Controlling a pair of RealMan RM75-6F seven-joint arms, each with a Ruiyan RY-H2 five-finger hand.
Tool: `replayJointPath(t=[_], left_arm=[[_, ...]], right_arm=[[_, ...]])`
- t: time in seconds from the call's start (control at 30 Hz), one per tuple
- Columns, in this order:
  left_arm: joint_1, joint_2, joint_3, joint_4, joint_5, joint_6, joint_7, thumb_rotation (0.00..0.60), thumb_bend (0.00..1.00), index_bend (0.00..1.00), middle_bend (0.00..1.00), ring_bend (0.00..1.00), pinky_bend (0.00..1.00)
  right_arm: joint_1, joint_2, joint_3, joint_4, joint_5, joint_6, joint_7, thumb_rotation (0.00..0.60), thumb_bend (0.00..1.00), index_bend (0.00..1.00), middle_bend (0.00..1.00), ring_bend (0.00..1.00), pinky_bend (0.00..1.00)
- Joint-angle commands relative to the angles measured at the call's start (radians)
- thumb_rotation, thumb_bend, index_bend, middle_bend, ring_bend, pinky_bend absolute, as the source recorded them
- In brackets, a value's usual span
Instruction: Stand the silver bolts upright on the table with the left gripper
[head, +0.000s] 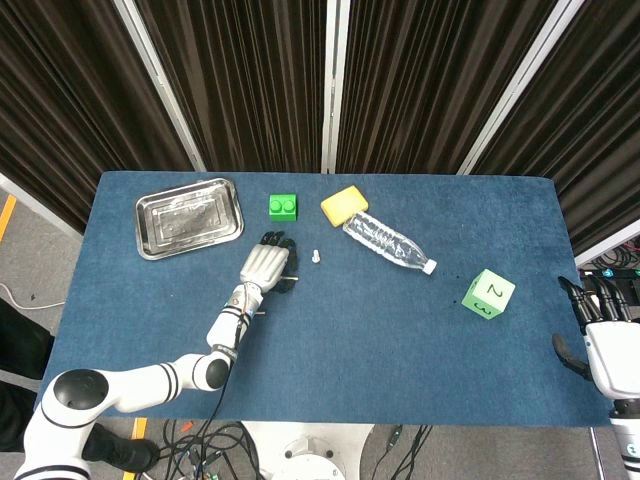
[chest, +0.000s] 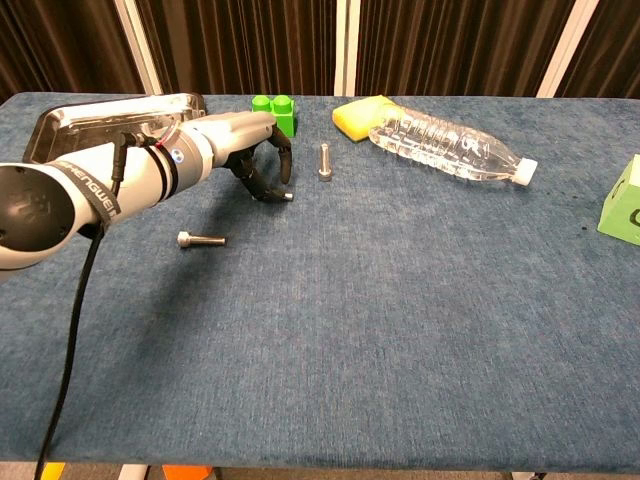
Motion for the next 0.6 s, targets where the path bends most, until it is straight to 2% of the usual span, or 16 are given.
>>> replayJointPath(t=[0.03, 0.6], left_arm=[[0.002, -0.002, 0.002, 0.003, 0.001, -0.006, 0.003, 0.600, 0.32, 0.50, 0.17, 0.00, 0.00], [0.001, -0.024, -0.007, 0.024, 0.020, -0.023, 0.001, 0.600, 0.37, 0.53, 0.17, 0.00, 0.00]], right_arm=[[0.000, 0.000, 0.000, -0.001, 0.000, 0.000, -0.001, 0.600, 0.30, 0.08, 0.19, 0.00, 0.03], [-0.011, 0.003, -0.002, -0.013, 0.002, 0.010, -0.012, 0.600, 0.30, 0.08, 0.20, 0.00, 0.03]])
